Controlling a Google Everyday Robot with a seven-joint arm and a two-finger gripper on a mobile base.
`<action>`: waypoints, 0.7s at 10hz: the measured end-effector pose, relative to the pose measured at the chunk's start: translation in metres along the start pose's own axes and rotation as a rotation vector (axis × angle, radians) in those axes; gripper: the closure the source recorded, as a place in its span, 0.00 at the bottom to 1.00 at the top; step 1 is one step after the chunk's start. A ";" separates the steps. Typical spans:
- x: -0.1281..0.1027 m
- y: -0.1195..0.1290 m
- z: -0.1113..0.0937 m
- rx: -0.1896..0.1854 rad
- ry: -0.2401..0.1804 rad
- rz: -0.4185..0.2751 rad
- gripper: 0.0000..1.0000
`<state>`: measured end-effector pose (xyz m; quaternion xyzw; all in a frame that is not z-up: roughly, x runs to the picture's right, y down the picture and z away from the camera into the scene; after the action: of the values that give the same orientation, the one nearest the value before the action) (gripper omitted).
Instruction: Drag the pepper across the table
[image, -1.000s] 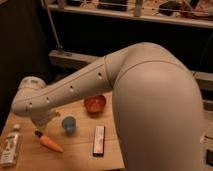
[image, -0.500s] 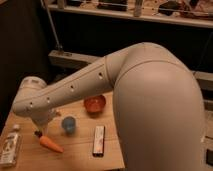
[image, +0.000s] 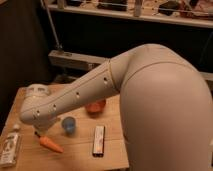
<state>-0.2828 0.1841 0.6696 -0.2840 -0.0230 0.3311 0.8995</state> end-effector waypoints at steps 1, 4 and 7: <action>-0.001 0.010 0.007 -0.019 -0.001 -0.017 0.35; -0.002 0.030 0.032 -0.042 0.015 -0.081 0.35; -0.002 0.042 0.057 -0.050 0.035 -0.141 0.35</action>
<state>-0.3222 0.2372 0.6956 -0.3097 -0.0354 0.2611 0.9136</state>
